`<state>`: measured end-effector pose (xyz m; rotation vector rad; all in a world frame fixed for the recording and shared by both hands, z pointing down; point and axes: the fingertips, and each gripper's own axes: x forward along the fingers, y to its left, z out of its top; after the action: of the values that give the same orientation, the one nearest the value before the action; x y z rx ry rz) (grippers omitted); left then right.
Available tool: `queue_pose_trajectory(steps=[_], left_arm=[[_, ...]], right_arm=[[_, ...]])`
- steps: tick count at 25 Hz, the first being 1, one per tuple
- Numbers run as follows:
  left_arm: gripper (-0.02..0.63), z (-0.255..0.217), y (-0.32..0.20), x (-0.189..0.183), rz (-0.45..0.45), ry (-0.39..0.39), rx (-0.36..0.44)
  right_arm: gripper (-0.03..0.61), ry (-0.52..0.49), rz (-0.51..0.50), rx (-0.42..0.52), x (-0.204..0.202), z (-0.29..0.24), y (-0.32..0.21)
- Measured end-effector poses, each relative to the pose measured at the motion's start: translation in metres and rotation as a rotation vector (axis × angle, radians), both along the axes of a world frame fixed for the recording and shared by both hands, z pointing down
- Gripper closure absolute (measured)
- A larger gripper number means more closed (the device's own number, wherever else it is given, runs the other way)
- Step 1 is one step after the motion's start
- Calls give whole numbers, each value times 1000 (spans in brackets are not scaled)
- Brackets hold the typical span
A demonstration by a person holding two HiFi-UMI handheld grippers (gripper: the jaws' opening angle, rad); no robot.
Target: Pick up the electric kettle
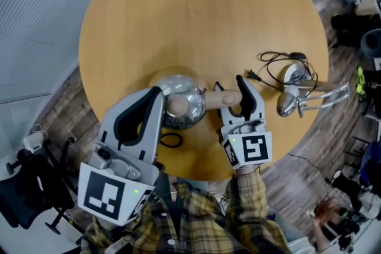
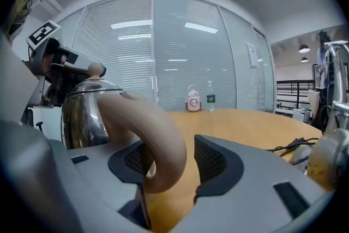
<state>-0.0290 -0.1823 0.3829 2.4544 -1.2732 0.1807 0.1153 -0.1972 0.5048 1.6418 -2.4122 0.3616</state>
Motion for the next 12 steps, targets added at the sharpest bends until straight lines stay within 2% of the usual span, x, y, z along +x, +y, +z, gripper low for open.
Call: queue_pose_trajectory(steps=[7,12], left_arm=[[611,0,-1,-2,-6,1,-3],[611,-1,-3,-4,-9,5,2]], right_arm=[[347,40,1,32,-2,0,-14],[414,76,21,59,-4,-1,-18]])
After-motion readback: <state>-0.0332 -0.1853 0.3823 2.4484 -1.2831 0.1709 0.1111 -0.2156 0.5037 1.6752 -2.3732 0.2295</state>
